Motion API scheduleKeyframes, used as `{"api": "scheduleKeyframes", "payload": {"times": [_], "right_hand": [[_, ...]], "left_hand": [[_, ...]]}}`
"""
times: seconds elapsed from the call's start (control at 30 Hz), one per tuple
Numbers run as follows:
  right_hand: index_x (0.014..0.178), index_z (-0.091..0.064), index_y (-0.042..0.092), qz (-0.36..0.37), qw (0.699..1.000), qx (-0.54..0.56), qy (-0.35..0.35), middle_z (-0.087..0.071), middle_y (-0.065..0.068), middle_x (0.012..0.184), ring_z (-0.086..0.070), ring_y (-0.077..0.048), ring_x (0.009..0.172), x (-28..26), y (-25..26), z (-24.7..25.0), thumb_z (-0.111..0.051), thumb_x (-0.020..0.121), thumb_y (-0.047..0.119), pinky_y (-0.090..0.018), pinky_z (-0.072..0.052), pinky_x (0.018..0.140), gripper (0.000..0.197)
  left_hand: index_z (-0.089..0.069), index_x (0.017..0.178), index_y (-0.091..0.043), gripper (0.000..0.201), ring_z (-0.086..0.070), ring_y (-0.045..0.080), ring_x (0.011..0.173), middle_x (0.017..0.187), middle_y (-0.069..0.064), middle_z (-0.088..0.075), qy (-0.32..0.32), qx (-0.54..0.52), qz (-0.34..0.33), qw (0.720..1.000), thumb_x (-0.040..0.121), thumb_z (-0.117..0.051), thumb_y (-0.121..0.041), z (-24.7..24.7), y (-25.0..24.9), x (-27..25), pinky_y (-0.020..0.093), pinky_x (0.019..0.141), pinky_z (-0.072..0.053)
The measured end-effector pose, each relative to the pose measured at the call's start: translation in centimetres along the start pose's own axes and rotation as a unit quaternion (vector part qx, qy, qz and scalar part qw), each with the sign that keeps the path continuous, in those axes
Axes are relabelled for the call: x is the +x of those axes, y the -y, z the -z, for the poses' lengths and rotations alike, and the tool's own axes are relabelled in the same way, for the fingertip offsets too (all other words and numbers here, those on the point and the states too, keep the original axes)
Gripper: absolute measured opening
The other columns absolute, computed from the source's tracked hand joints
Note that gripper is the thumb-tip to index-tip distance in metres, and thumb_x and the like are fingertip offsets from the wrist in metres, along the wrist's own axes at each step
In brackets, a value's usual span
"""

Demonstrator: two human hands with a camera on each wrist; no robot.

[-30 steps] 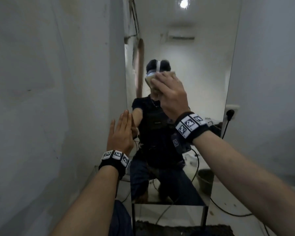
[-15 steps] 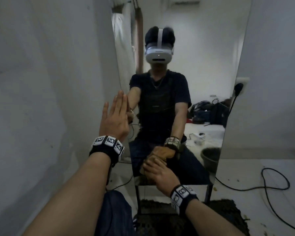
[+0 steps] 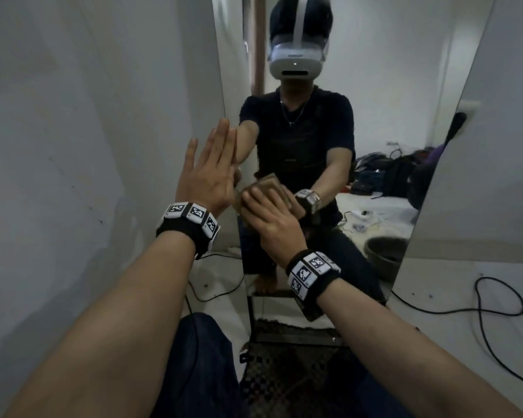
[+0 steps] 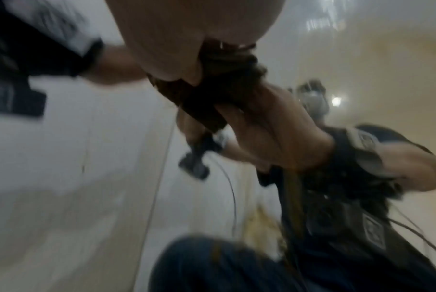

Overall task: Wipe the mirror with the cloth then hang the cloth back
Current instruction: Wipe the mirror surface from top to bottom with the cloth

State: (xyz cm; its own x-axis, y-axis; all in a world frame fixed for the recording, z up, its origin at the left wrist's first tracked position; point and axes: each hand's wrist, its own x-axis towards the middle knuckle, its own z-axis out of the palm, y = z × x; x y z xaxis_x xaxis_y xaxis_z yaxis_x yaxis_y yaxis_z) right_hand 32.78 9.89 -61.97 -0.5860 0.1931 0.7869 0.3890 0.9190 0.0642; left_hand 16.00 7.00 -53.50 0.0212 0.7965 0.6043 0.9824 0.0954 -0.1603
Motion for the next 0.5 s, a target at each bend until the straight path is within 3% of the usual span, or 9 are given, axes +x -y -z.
{"api": "scheduleKeyframes", "payload": {"times": [0.17, 0.3, 0.4, 0.5], "right_hand": [[0.117, -0.066, 0.009, 0.009, 0.985, 0.028, 0.172, -0.060, -0.009, 0.130, -0.053, -0.027, 0.125, -8.1, 2.5, -4.0, -0.063, 0.081, 0.012, -0.038, -0.011, 0.117, 0.036], [0.108, -0.072, 0.015, -0.041, 0.955, 0.045, 0.291, -0.066, -0.003, 0.123, -0.059, -0.022, 0.118, -11.5, 4.9, -4.6, -0.039, 0.076, 0.017, -0.034, -0.010, 0.115, 0.046], [0.103, -0.074, 0.020, -0.033, 0.941, 0.028, 0.337, -0.069, 0.001, 0.116, -0.062, -0.019, 0.113, -13.1, 5.5, -4.2, -0.037, 0.070, 0.025, -0.035, -0.021, 0.110, 0.050], [0.096, -0.074, 0.021, -0.061, 0.951, 0.066, 0.296, -0.070, 0.002, 0.106, -0.064, -0.020, 0.102, -12.8, 5.8, -3.2, -0.040, 0.073, 0.021, -0.038, -0.042, 0.102, 0.041]], "left_hand": [[-0.004, 0.154, -0.011, 0.074, -0.011, 0.018, 0.150, 0.163, 0.007, -0.001, -0.002, 0.006, 0.012, 1.000, 0.092, -0.043, -0.021, -0.7, -0.8, -0.2, 0.049, 0.120, -0.012], [-0.003, 0.154, -0.012, 0.073, -0.012, 0.018, 0.150, 0.163, 0.006, 0.000, 0.000, 0.000, 0.018, 1.000, 0.092, -0.041, -0.020, -0.5, -1.1, -0.4, 0.049, 0.120, -0.012], [-0.002, 0.154, -0.012, 0.073, -0.010, 0.017, 0.150, 0.163, 0.006, 0.000, -0.001, -0.017, 0.029, 0.999, 0.091, -0.038, -0.020, -0.3, -1.5, -0.4, 0.048, 0.120, -0.011], [-0.001, 0.154, -0.012, 0.072, -0.006, 0.016, 0.150, 0.163, 0.006, 0.000, -0.002, -0.033, 0.050, 0.998, 0.091, -0.033, -0.020, -0.2, -2.2, -0.6, 0.047, 0.121, -0.009]]}}
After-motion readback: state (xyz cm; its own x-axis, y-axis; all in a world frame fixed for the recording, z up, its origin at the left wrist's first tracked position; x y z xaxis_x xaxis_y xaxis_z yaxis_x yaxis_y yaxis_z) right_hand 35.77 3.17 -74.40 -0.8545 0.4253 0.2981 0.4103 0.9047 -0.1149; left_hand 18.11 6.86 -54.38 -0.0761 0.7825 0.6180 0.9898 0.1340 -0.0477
